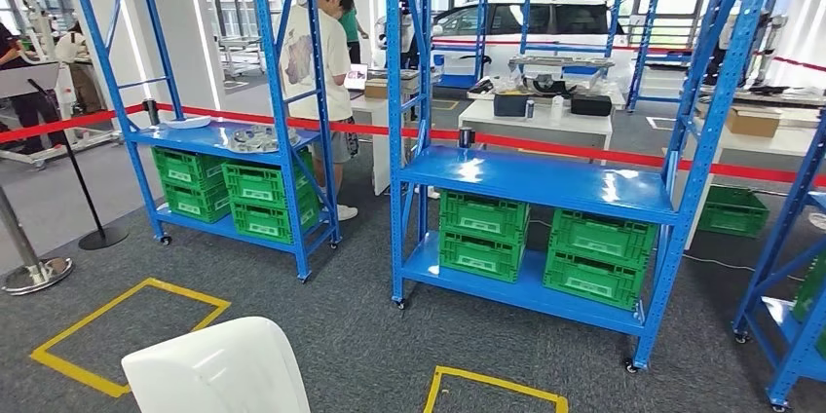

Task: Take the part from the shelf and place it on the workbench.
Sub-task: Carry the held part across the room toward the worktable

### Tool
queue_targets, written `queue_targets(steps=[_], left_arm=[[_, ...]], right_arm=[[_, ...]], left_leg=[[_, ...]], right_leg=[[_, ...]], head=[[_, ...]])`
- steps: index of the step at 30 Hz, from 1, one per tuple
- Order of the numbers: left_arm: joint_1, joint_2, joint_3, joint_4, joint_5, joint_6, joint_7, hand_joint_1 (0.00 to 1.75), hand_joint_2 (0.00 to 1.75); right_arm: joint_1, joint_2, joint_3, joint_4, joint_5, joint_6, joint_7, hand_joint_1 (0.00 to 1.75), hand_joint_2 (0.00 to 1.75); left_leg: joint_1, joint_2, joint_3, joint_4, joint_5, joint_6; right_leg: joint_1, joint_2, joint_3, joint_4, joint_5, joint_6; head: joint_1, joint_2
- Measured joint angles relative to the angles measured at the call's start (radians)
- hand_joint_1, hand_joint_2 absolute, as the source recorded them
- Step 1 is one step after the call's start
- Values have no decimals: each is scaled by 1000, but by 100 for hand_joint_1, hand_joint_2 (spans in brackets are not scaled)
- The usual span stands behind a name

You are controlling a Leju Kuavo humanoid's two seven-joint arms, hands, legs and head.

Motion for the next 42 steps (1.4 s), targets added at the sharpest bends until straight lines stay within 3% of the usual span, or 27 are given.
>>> queue_targets(steps=[2, 3, 4, 6, 8, 9, 10, 12, 14, 15, 17, 19, 21, 23, 24, 25, 26, 28, 30, 32, 33, 35, 37, 39, 40, 42], left_arm=[[0, 0, 0, 1, 0, 0, 0, 175, 175], [-1, 0, 0, 2, 1, 1, 0, 175, 175], [-2, 0, 0, 2, 1, 1, 0, 175, 175], [-6, 0, 0, 4, 1, 1, 0, 175, 175], [-7, -1, 0, 9, 1, 1, 0, 175, 175], [-7, -1, 0, 12, 2, 1, 0, 175, 175], [-8, -1, 0, 14, 2, 1, 0, 175, 175], [-10, -1, 0, 16, 2, 2, 0, 175, 175], [-15, -2, 0, 16, 2, 2, 0, 175, 175], [-17, -2, 0, 16, 2, 2, -1, 175, 175], [-19, -3, 0, 16, 3, 2, -1, 175, 175], [-22, -4, 0, 15, 3, 2, -1, 175, 175], [-26, -6, 0, 16, 3, 2, -2, 175, 175], [-26, -8, -1, 19, 3, 2, -1, 175, 175], [-25, -8, -1, 21, 3, 2, 0, 175, 175], [-25, -8, -1, 22, 3, 2, 0, 175, 175], [-24, -8, -1, 23, 4, 2, 0, 175, 175], [-25, -8, -1, 22, 6, 2, -1, 175, 175], [-25, -8, -1, 21, 7, 3, -1, 175, 175], [-24, -7, -1, 21, 8, 5, -1, 175, 175], [-23, -6, -1, 21, 8, 6, -1, 175, 175], [-23, -4, -1, 21, 9, 7, -1, 175, 175], [-24, -4, -1, 21, 10, 7, -2, 175, 175], [-23, -4, -1, 23, 11, 9, -2, 175, 175], [-22, -3, -1, 24, 12, 10, -2, 175, 175], [-22, -2, -1, 24, 12, 12, -2, 175, 175]], right_arm=[[-1, 1, 0, 0, 0, 0, 0, 0, 175], [-2, 1, 0, 0, 0, 0, -1, 0, 175], [-2, 2, 0, 0, 0, 0, -1, 0, 175], [-1, 2, 0, 0, 0, 0, -1, 0, 175], [1, 2, 0, 0, 1, 0, -1, 0, 175], [1, 2, 0, 0, 1, 0, -1, 0, 175], [0, 2, 0, 0, 1, 0, -1, 0, 175], [-2, 2, 0, 0, 2, 0, -1, 0, 175], [-2, 2, 0, 0, 3, 0, -1, 0, 175], [-3, 2, 0, 0, 4, 0, -1, 0, 175], [-5, 2, 0, 0, 8, 0, -1, 0, 175], [-7, 2, 1, 0, 9, 0, -2, 0, 175], [-7, 2, 1, 0, 10, 0, -4, 0, 175], [-3, 2, 1, 0, 10, 1, -3, 0, 175], [-2, 2, 1, 0, 10, 0, -2, 0, 175], [-1, 2, 1, 0, 10, 0, 0, 0, 175], [-1, 2, 1, 0, 10, 0, 0, 0, 175], [-2, 2, 1, 0, 10, 0, 1, 0, 175], [-3, 2, 1, 0, 10, 0, 2, 0, 175], [-5, 2, 1, 0, 10, 0, 2, 0, 175], [-6, 3, 1, 0, 10, 0, 2, 0, 175], [-7, 5, 1, -1, 9, 0, 2, 0, 175], [-5, 5, 1, -1, 8, 0, 1, 0, 175], [-3, 5, 1, -1, 8, 0, 2, 0, 175], [-3, 6, 1, -1, 8, 0, 1, 0, 175], [-5, 6, 0, -1, 8, 0, 1, 0, 175]], left_leg=[[3, -16, -10, -3, 5, -14], [3, -5, -16, 5, 0, -19], [2, 18, -30, 30, -18, -23], [2, 75, -77, 137, -80, -31], [6, 97, -125, 247, -127, -39], [8, 101, -129, 262, -125, -41], [9, 106, -113, 237, -106, -42], [8, 143, -44, 109, -49, -39], [3, 178, 8, 12, -20, -26], [0, 182, 13, -2, -19, -19], [-3, 157, 10, -5, -14, -5], [1, 134, 13, -13, -7, 7], [4, 112, 16, -17, -2, 15], [3, 84, 14, -16, 0, 19], [3, 69, 14, -14, 0, 19], [3, 53, 14, -13, 0, 19], [3, 38, 14, -10, -1, 18], [3, 10, 11, -4, -3, 11], [4, -14, 4, 0, -4, -1], [6, -36, -5, -4, 0, -16], [7, -31, -8, -2, -2, -21], [5, 22, -33, 48, -35, -30], [5, 84, -88, 166, -101, -38], [8, 100, -130, 259, -132, -45], [9, 104, -127, 256, -121, -46], [10, 127, -68, 149, -60, -46]], right_leg=[[0, -25, 0, -5, 6, -10], [-1, -38, 1, -10, 10, -16], [-2, -51, 1, -14, 12, -23], [0, -78, 0, -16, 13, -31], [2, -108, -1, -15, 12, -33], [2, -123, -1, -15, 11, -34], [2, -136, -1, -14, 10, -33], [3, -161, 1, -12, 7, -28], [7, -181, 5, -9, 2, -18], [8, -191, 6, -9, 1, -12], [7, -207, 11, -12, -1, 1], [2, -173, 4, 15, -22, 13], [-1, -110, -42, 120, -78, 19], [-1, -86, -109, 248, -124, 19], [-1, -84, -127, 275, -123, 18], [-1, -81, -126, 260, -99, 17], [-2, -73, -107, 209, -62, 14], [-5, -29, -52, 72, 4, 10], [-4, -1, -25, 6, 21, 6], [-2, -21, -23, 1, 22, -3], [-3, -33, -21, -4, 24, -10], [-6, -61, -18, -13, 28, -24], [-3, -89, -18, -14, 28, -32], [-2, -121, -18, -13, 26, -33], [-2, -136, -17, -13, 25, -33], [-2, -163, -15, -11, 22, -28]], head=[[0, 0], [0, 0], [-1, 0], [-2, 0], [-2, 0], [-2, 0], [-2, 0], [-2, 0], [-2, 0], [-1, 0], [-1, 0], [-1, 0], [0, 0], [0, 0], [0, 0], [0, 0], [0, 0], [0, 0], [0, 0], [0, 0], [0, 0], [-1, 0], [-3, 0], [-3, 0], [-3, 0], [-3, 0]])
